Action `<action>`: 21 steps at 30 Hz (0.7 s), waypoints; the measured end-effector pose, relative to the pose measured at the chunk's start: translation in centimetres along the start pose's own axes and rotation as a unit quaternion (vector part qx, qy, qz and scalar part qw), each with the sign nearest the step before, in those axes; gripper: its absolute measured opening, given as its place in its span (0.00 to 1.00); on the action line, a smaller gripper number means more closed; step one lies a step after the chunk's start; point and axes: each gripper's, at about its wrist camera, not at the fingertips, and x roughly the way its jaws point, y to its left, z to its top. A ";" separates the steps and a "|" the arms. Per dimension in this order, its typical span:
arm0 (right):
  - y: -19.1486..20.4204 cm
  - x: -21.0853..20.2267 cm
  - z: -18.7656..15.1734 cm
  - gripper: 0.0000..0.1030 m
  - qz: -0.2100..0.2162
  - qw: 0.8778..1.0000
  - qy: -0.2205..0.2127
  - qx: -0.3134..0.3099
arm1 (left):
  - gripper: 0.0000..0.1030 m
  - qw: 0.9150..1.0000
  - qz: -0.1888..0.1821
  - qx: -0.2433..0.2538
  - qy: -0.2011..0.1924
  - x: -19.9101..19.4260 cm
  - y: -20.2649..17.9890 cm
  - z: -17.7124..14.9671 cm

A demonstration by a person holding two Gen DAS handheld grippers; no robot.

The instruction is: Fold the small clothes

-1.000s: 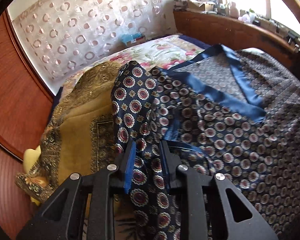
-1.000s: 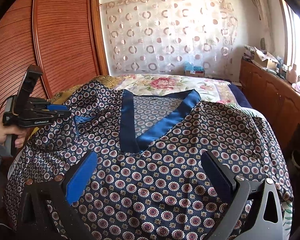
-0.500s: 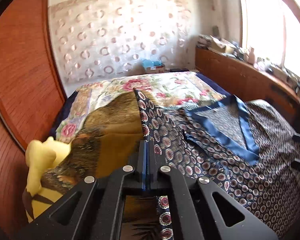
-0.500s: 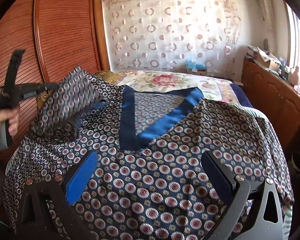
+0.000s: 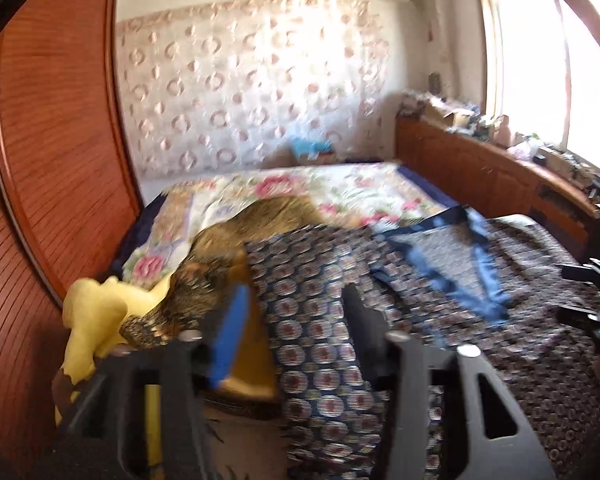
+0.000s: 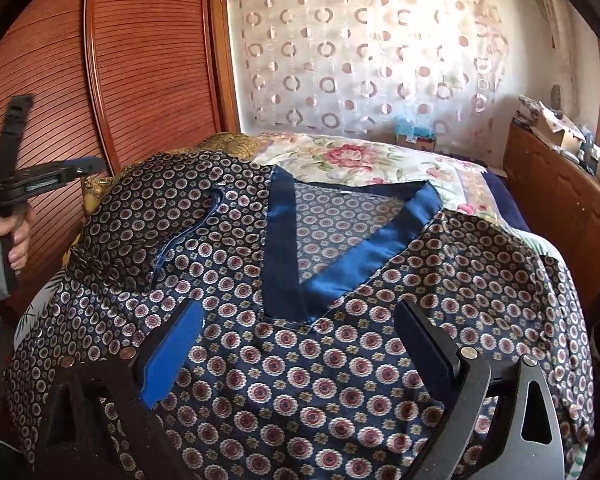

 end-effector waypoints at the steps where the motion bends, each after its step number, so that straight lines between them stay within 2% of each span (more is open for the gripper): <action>1: -0.2 -0.2 0.0 0.94 -0.004 1.000 -0.001 0.000 | 0.78 1.000 -0.011 0.002 -0.006 -0.5 -0.6 0.0; 2: -0.6 -0.5 0.0 0.94 -0.009 1.000 -0.003 0.001 | 0.84 1.000 -0.018 0.004 -0.010 -0.8 -1.1 0.0; 7: -3.4 -2.4 -0.6 0.90 -0.035 0.999 -0.005 0.009 | 0.84 0.998 -0.057 0.016 0.003 -0.7 -4.7 -0.8; 10: -6.2 -3.9 -1.4 0.86 -0.061 0.998 -0.003 0.019 | 0.84 0.996 -0.081 0.031 0.030 0.6 -7.2 -1.8; 17: -14.2 -6.9 -3.9 0.85 -0.139 0.988 0.019 0.058 | 0.84 0.987 -0.119 0.060 0.093 4.4 -11.7 -4.2; 21: -18.8 -7.8 -5.6 0.74 -0.161 0.982 0.041 0.094 | 0.84 0.981 -0.127 0.068 0.130 6.2 -13.1 -5.1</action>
